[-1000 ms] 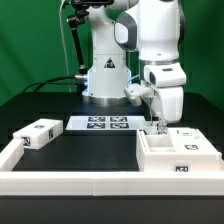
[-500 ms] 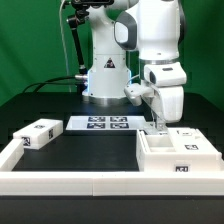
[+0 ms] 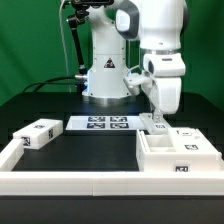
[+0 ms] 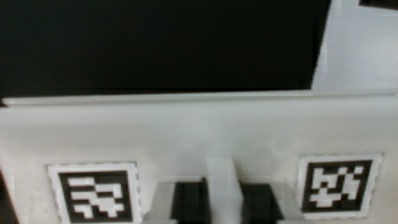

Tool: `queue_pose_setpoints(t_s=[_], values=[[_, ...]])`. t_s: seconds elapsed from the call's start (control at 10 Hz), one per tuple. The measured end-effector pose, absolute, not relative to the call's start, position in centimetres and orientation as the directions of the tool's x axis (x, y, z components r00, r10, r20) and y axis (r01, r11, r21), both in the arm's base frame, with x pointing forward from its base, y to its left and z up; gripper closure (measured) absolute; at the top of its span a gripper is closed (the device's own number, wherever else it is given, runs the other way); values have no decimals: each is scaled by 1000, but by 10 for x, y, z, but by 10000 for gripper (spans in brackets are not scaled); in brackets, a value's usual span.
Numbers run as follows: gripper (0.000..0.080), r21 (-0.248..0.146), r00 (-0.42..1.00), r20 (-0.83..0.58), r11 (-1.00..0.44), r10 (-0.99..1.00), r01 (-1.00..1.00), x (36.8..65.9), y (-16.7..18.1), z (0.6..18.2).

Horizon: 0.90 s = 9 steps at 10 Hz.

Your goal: Assemble cabinet

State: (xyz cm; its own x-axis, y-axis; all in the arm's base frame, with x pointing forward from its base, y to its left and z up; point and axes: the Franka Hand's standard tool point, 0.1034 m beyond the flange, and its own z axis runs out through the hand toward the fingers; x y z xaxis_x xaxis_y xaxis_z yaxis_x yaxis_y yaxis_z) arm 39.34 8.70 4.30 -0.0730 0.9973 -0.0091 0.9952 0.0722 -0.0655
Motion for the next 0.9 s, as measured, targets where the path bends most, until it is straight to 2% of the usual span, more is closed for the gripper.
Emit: queue_pose_setpoints(t_s=[0.3, 0.5, 0.9], values=[[732, -56, -46, -23, 44, 999, 997, 404, 68, 55], [732, -47, -30, -33, 28, 999, 998, 425, 56, 64], [732, -46, -28, -32, 27, 999, 999, 425, 56, 63]])
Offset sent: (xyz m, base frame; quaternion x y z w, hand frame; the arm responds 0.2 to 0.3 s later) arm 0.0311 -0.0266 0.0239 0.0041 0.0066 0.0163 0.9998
